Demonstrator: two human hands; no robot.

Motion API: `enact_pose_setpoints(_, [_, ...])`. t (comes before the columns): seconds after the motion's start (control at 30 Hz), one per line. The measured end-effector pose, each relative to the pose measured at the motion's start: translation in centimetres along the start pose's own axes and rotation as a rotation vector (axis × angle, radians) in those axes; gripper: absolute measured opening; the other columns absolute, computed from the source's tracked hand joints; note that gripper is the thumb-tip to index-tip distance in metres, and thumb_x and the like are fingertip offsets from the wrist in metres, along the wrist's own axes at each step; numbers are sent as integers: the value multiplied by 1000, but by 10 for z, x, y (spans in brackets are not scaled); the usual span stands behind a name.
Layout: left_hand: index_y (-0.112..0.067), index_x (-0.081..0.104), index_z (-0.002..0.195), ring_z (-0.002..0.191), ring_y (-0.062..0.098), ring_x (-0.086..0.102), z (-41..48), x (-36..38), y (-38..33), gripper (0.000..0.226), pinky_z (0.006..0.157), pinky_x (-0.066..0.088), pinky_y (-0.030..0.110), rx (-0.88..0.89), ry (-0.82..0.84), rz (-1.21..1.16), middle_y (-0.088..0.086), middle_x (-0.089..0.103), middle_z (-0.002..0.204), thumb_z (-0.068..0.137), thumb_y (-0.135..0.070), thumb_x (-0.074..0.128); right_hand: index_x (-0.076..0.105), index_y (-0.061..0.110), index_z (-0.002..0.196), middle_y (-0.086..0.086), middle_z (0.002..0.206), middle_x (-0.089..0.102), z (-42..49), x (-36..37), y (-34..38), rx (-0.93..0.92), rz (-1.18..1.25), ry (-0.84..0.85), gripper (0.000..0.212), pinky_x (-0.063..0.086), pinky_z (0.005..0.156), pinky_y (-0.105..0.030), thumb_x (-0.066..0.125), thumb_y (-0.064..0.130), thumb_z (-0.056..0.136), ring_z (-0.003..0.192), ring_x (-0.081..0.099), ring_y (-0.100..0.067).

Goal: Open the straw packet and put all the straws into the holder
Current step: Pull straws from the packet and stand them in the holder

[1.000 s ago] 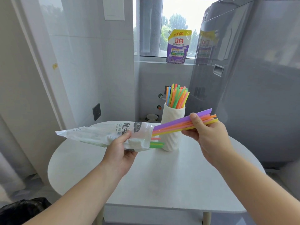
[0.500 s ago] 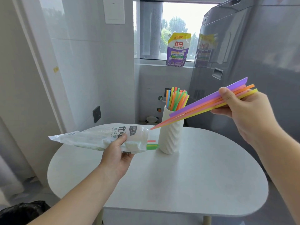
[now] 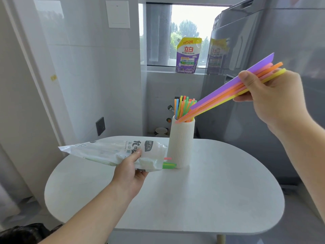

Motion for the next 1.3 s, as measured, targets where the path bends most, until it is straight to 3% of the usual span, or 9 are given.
enact_pose_setpoints(0.07, [-10,65,129,84,17,77,0,0,0,34,56,62,29,-1,3,3,5,78,108,96,-3,63,69,26,77,6,79,74,5,-1,5,-11,-9,9,22,47,46,-13,65,36,96,62,74,-7])
enact_pose_setpoints(0.2, [-10,65,128,81,16,77,1,-3,0,33,55,61,29,0,-1,11,6,78,109,96,-3,63,69,22,80,3,79,73,18,0,10,-14,-27,17,21,43,42,-10,66,34,96,63,74,-8])
enact_pose_setpoints(0.33, [-11,65,127,79,16,78,1,-2,0,32,54,61,28,6,6,19,4,80,102,96,-2,63,72,13,94,4,81,74,27,3,12,-7,-49,50,23,45,43,-11,67,36,95,62,74,-8])
enact_pose_setpoints(0.47, [-11,65,127,78,16,78,1,-3,-1,32,54,61,29,12,11,27,4,80,100,96,-2,63,71,12,95,4,81,72,30,10,11,17,-61,89,25,40,38,-9,68,37,94,60,73,-6])
enact_pose_setpoints(0.6, [-11,66,125,76,15,78,0,-3,-2,30,54,61,29,7,19,30,2,80,97,96,-3,64,69,17,86,5,81,73,33,13,15,34,-70,83,23,45,39,-12,68,39,93,58,73,-7])
enact_pose_setpoints(0.67, [-11,66,125,76,16,78,-1,-4,-3,31,54,61,30,8,19,28,3,80,99,96,-3,64,70,14,92,5,82,73,35,12,18,43,-76,71,27,44,38,-13,68,41,93,57,73,-7])
enact_pose_setpoints(0.83, [-12,65,125,78,16,78,-1,-4,-6,31,56,62,30,11,22,24,3,80,99,95,-3,64,69,8,102,7,82,72,40,13,15,70,-106,78,36,62,63,-30,68,43,91,59,74,-8])
enact_pose_setpoints(1.17, [-11,65,126,77,16,78,-2,-4,-5,32,55,62,31,4,33,31,2,81,94,95,-3,64,64,12,103,3,86,72,46,22,9,141,-75,77,33,61,56,-22,70,42,90,56,73,-9])
enact_pose_setpoints(1.3, [-12,65,124,76,16,78,-2,-3,-5,30,55,61,30,4,38,35,2,81,91,96,-3,63,63,18,87,5,83,71,45,25,5,144,-62,94,22,63,59,-25,70,39,90,60,74,-10])
Point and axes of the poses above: each hand's wrist, its own z-axis towards the middle knuckle, its own x-axis out of the palm, y = z × x, the point moved 2 cm from there along z, towards the middle knuckle
